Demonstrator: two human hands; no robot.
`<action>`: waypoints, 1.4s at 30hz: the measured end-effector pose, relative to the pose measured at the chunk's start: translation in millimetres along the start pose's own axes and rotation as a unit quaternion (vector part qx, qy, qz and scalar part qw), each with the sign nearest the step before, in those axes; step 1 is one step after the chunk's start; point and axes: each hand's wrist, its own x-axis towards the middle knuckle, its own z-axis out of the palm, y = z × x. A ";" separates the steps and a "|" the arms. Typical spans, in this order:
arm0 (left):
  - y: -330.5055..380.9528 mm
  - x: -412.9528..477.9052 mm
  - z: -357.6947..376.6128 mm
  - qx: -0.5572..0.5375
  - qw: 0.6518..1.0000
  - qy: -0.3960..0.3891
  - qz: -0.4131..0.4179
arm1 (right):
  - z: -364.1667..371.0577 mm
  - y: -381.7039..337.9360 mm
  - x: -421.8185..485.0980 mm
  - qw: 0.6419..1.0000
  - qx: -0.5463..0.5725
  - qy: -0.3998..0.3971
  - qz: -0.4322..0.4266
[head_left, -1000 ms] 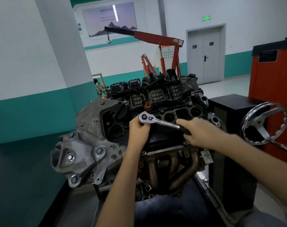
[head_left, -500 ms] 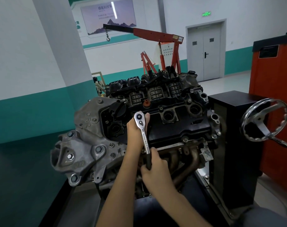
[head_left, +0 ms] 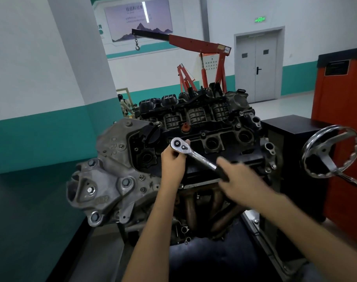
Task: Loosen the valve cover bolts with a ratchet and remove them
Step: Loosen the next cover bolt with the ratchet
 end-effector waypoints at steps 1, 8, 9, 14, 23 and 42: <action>0.5 -0.5 3.5 -0.007 1.000 0.011 -0.008 | 19.5 -14.4 -14.3 0.996 0.087 0.000 0.038; 0.0 0.5 -6.9 0.010 1.000 0.001 0.001 | 76.4 -71.5 -24.6 0.952 0.292 0.026 0.086; 1.3 1.8 -11.1 0.023 0.999 -0.016 0.017 | 66.6 -59.6 -21.7 0.961 0.267 0.013 0.071; 14.6 16.4 -10.7 0.057 0.988 -0.122 0.069 | -10.3 5.3 11.6 0.991 0.092 -0.085 -0.037; 6.4 7.0 5.7 -0.033 0.998 -0.032 0.035 | 14.5 1.6 -4.3 0.995 0.103 0.007 0.001; 4.9 9.4 -5.9 -0.025 0.998 -0.050 0.027 | -45.0 15.6 44.8 0.975 -0.195 -0.013 -0.107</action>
